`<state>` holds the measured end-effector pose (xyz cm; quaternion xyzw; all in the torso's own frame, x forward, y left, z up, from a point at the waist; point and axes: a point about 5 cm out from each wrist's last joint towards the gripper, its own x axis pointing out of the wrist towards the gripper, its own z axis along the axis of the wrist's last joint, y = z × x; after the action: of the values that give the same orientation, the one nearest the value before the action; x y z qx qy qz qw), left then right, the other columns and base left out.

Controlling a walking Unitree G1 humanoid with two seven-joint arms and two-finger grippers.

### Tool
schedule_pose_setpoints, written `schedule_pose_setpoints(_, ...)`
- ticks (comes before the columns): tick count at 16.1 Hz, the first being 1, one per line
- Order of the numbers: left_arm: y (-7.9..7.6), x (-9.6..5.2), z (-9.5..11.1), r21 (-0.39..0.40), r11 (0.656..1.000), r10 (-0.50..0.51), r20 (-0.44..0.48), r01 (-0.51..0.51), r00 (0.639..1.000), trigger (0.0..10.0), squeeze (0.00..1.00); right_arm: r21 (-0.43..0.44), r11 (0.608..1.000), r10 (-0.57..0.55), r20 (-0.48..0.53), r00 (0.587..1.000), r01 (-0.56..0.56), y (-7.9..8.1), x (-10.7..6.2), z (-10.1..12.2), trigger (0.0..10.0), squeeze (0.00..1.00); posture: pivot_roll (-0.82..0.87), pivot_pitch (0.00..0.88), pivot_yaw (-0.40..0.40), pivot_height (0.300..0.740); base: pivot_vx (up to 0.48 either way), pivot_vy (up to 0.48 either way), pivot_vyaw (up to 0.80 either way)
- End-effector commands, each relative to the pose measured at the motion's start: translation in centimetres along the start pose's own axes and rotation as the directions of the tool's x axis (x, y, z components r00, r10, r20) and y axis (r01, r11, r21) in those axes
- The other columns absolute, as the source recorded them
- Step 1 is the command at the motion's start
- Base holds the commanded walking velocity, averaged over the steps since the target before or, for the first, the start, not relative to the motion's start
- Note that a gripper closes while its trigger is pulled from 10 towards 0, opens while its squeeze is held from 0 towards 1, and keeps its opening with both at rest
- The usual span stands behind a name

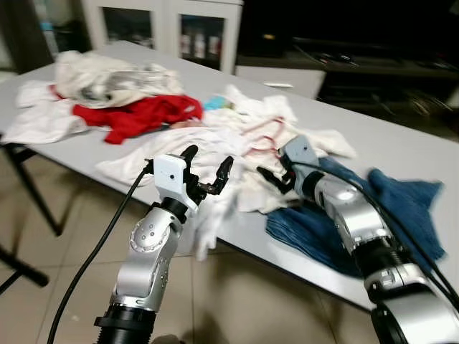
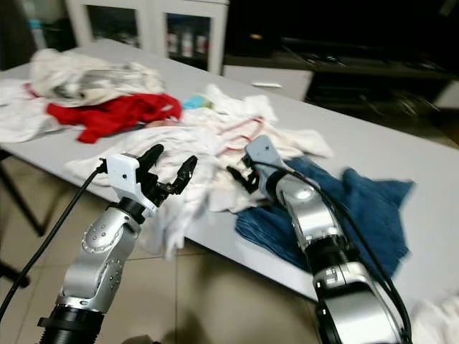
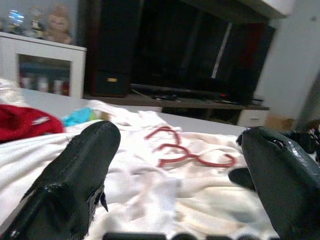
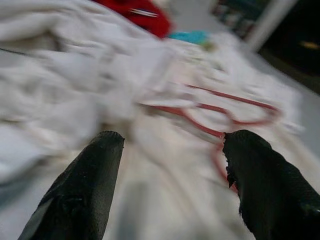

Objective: Hang hanger

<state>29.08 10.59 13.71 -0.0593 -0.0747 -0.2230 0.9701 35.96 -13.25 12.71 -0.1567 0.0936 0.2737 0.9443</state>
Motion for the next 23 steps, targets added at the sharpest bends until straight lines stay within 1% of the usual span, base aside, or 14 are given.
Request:
schedule_pose_setpoints(1, -0.5, 0.4, 0.4, 0.012, 1.000, -0.025, 0.005, 0.025, 1.000, 10.0, 0.00, -0.016, 0.996, -0.084, -0.013, 0.996, 0.084, -1.3, -0.1, 0.3, 10.0, 0.00, 0.03, 0.000, -0.071, 0.740, 0.000, 0.000, 0.00)
schedule_pose_setpoints(2, -0.4, 0.4, 0.4, 0.019, 0.999, -0.031, 0.003, 0.031, 1.000, 10.0, 0.00, -0.022, 0.993, -0.114, -0.028, 0.993, 0.114, -1.6, 0.0, 0.2, 10.0, 0.00, 0.03, 0.000, -0.071, 0.740, 0.000, 0.000, 0.00)
schedule_pose_setpoints(3, -0.2, 0.5, 0.5, 0.044, 0.998, -0.041, -0.001, 0.041, 0.999, 10.0, 0.00, -0.028, 0.988, -0.154, -0.051, 0.987, 0.152, -2.1, 0.2, 0.1, 10.0, 0.00, 0.03, 0.000, -0.071, 0.740, 0.000, 0.000, 0.00)
schedule_pose_setpoints(4, 0.2, 0.5, 0.6, 0.081, 0.995, -0.052, -0.005, 0.052, 0.999, 10.0, 0.00, -0.035, 0.986, -0.166, -0.056, 0.985, 0.164, -2.2, 0.4, 0.3, 10.0, 0.00, 0.04, 0.000, -0.072, 0.740, 0.000, 0.000, 0.00)
schedule_pose_setpoints(6, 1.1, 0.6, 1.0, 0.099, 0.994, -0.048, -0.006, 0.048, 0.999, 10.0, 0.00, -0.052, 0.992, -0.119, -0.037, 0.992, 0.117, -1.5, 1.0, 1.0, 10.0, 0.00, 0.04, 0.000, -0.073, 0.740, 0.000, 0.000, 0.00)
schedule_pose_setpoints(7, 1.2, 0.5, 1.0, 0.102, 0.994, -0.044, -0.007, 0.045, 0.999, 10.0, 0.00, -0.079, 0.993, -0.088, -0.038, 0.995, 0.085, -1.0, 1.3, 1.1, 10.0, 0.00, 0.04, 0.000, -0.073, 0.740, 0.000, 0.000, 0.00)
schedule_pose_setpoints(9, 1.1, 0.5, 0.9, 0.103, 0.994, -0.046, -0.008, 0.047, 0.999, 10.0, 0.00, -0.105, 0.993, -0.067, -0.049, 0.997, 0.062, -0.5, 1.8, 1.1, 10.0, 0.00, 0.05, 0.000, -0.074, 0.740, 0.000, 0.000, 0.00)
schedule_pose_setpoints(10, 0.7, 0.4, 0.8, 0.096, 0.994, -0.053, -0.009, 0.054, 0.999, 10.0, 0.00, -0.122, 0.991, -0.054, -0.046, 0.997, 0.048, -0.3, 2.1, 1.2, 10.0, 0.00, 0.05, 0.000, -0.076, 0.740, 0.000, 0.000, 0.00)
schedule_pose_setpoints(14, 0.2, 0.2, 0.5, 0.085, 0.995, -0.060, -0.013, 0.061, 0.998, 10.0, 0.00, -0.163, 0.985, -0.062, -0.050, 0.997, 0.053, 0.0, 2.6, 1.5, 10.0, 0.00, 0.05, 0.000, -0.079, 0.740, 0.000, 0.000, 0.00)
schedule_pose_setpoints(19, 0.2, 0.2, 0.5, 0.089, 0.994, -0.066, -0.020, 0.068, 0.998, 10.0, 0.00, -0.207, 0.975, -0.100, -0.076, 0.992, 0.082, -0.1, 3.0, 1.3, 10.0, 0.00, 0.05, 0.000, -0.081, 0.740, 0.000, 0.000, 0.00)
schedule_pose_setpoints(21, 0.4, 0.1, 0.6, 0.118, 0.988, -0.097, -0.038, 0.101, 0.995, 10.0, 0.00, -0.245, 0.967, -0.102, -0.100, 0.990, 0.075, 0.0, 3.2, 1.3, 10.0, 0.00, 0.05, 0.000, -0.082, 0.740, 0.000, 0.000, 0.00)
schedule_pose_setpoints(23, 0.7, 0.0, 0.8, 0.134, 0.985, -0.105, -0.044, 0.110, 0.993, 10.0, 0.00, -0.273, 0.959, -0.106, -0.119, 0.987, 0.070, -0.1, 3.4, 1.3, 10.0, 0.00, 0.07, 0.000, -0.085, 0.740, 0.000, 0.000, 0.00)
